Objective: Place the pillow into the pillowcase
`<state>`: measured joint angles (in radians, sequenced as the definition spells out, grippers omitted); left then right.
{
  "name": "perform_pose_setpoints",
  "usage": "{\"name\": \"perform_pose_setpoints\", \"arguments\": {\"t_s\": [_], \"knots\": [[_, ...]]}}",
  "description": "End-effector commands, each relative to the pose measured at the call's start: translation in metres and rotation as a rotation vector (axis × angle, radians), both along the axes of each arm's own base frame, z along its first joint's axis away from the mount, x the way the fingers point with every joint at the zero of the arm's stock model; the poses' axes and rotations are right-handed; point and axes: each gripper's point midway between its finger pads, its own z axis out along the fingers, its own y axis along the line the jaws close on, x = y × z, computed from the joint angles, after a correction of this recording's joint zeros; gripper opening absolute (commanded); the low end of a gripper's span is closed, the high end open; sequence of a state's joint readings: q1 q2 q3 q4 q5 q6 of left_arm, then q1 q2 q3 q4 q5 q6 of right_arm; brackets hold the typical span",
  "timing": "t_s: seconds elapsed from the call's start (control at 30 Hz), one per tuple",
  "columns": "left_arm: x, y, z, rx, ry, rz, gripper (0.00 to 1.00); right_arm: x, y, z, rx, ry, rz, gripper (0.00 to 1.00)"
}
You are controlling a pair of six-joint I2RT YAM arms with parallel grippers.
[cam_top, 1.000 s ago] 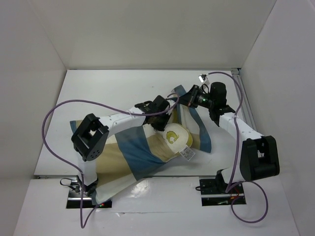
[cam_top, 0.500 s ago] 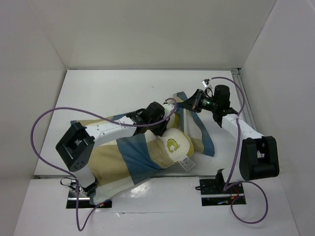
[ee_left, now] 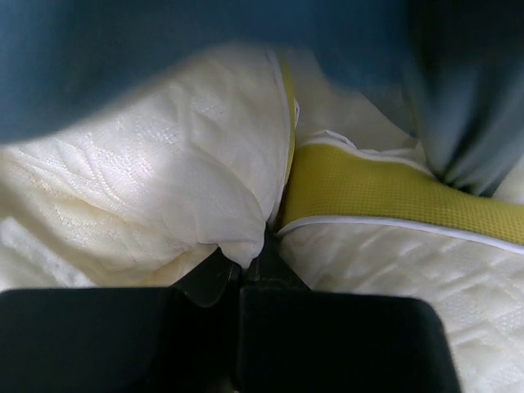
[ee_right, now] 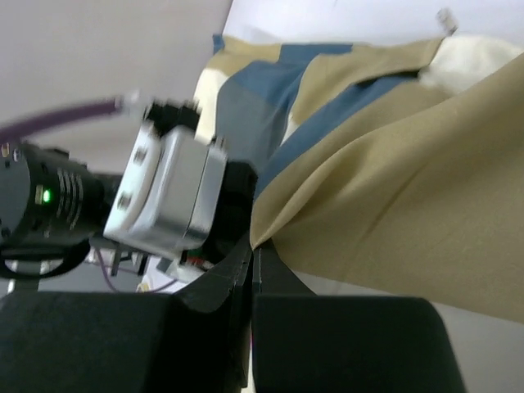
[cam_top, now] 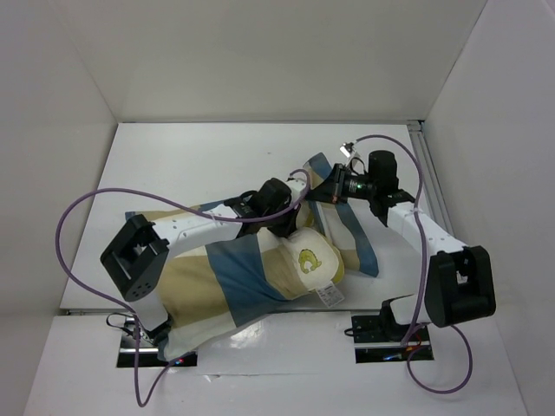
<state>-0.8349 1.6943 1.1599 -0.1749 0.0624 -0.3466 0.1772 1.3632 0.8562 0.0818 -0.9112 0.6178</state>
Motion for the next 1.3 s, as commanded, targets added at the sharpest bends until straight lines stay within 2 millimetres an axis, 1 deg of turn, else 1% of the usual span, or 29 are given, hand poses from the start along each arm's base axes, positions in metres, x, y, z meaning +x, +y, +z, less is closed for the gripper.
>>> {"name": "perform_pose_setpoints", "arguments": {"t_s": [0.0,0.1,0.13,0.17,0.2,0.23,0.3,0.33,0.37,0.4,0.47,0.5,0.6,0.63,0.67,0.73,0.77,0.8,0.83,0.87,0.9,0.93,1.0,1.03,1.07,1.17,1.2,1.23,1.27], "knots": [[-0.024,0.005,-0.028,0.089,0.138,-0.035,0.00,-0.025,0.005,0.029,0.058,-0.103,0.084,0.00],[-0.010,0.005,-0.027,0.078,0.135,0.007,0.00,-0.033,0.003,0.037,0.056,-0.147,0.082,0.00],[-0.009,0.004,-0.030,0.077,0.134,0.007,0.00,-0.036,0.001,0.026,0.031,-0.101,0.075,0.00],[-0.003,0.005,-0.027,0.070,0.129,0.030,0.00,-0.039,0.002,0.020,0.012,-0.089,0.081,0.00],[-0.001,0.003,-0.021,0.053,0.113,0.030,0.00,-0.041,0.005,0.001,-0.024,-0.066,0.100,0.00],[0.005,0.004,-0.019,0.040,0.113,0.051,0.00,-0.048,0.007,-0.015,-0.050,-0.003,0.124,0.00],[0.009,0.006,-0.007,0.014,0.100,0.068,0.00,-0.052,0.013,-0.043,-0.116,0.061,0.141,0.00],[0.011,0.004,-0.003,0.007,0.094,0.068,0.00,-0.052,0.018,-0.068,-0.180,0.103,0.139,0.00],[0.008,0.006,0.001,0.004,0.101,0.076,0.00,-0.055,0.019,-0.082,-0.203,0.134,0.139,0.00],[0.014,0.006,0.013,-0.011,0.087,0.084,0.00,-0.056,0.018,-0.101,-0.239,0.180,0.126,0.00],[0.013,0.006,0.020,-0.006,0.101,0.092,0.00,-0.054,0.021,-0.110,-0.240,0.191,0.119,0.00],[0.009,0.008,0.022,0.024,0.146,0.094,0.00,-0.054,0.020,-0.119,-0.249,0.220,0.100,0.00],[0.000,0.014,0.023,0.086,0.215,0.090,0.00,-0.048,0.018,-0.124,-0.263,0.222,0.071,0.00],[-0.006,0.020,0.027,0.116,0.243,0.092,0.02,-0.047,0.017,-0.129,-0.274,0.233,0.064,0.00],[-0.010,0.023,0.027,0.130,0.264,0.102,0.06,-0.046,0.017,-0.130,-0.277,0.240,0.052,0.00],[-0.019,0.033,0.031,0.154,0.286,0.103,0.27,-0.045,0.016,-0.131,-0.283,0.239,0.045,0.00],[-0.026,0.040,0.039,0.161,0.292,0.104,0.39,-0.043,0.015,-0.130,-0.288,0.228,0.034,0.00],[-0.033,0.044,0.040,0.166,0.309,0.098,0.51,-0.039,0.015,-0.128,-0.292,0.218,0.024,0.00],[-0.041,0.048,0.039,0.175,0.332,0.091,0.70,-0.035,0.015,-0.125,-0.295,0.208,0.016,0.00],[-0.046,0.051,0.041,0.180,0.350,0.085,0.73,-0.036,0.014,-0.126,-0.298,0.217,0.016,0.00],[-0.058,0.059,0.044,0.201,0.384,0.080,0.75,-0.035,0.015,-0.124,-0.298,0.215,0.016,0.00],[-0.069,0.064,0.040,0.220,0.408,0.067,0.75,-0.035,0.015,-0.124,-0.298,0.215,0.016,0.00],[-0.082,0.069,0.041,0.226,0.419,0.064,0.72,-0.033,0.016,-0.124,-0.298,0.217,0.016,0.00],[-0.083,0.075,0.047,0.219,0.397,0.088,0.69,-0.033,0.016,-0.124,-0.298,0.217,0.016,0.00],[-0.091,0.082,0.040,0.229,0.427,0.116,0.66,-0.033,0.016,-0.124,-0.298,0.217,0.016,0.00],[-0.090,0.081,0.033,0.160,0.413,0.199,0.70,-0.030,0.016,-0.120,-0.301,0.209,0.020,0.00],[-0.088,0.079,0.027,0.145,0.416,0.215,0.70,-0.031,0.015,-0.122,-0.311,0.218,0.013,0.00],[-0.081,0.080,0.026,0.123,0.400,0.246,0.72,-0.028,0.015,-0.119,-0.309,0.209,0.012,0.00],[-0.076,0.085,0.015,0.123,0.402,0.285,0.73,-0.028,0.015,-0.115,-0.305,0.199,0.011,0.00]]}}
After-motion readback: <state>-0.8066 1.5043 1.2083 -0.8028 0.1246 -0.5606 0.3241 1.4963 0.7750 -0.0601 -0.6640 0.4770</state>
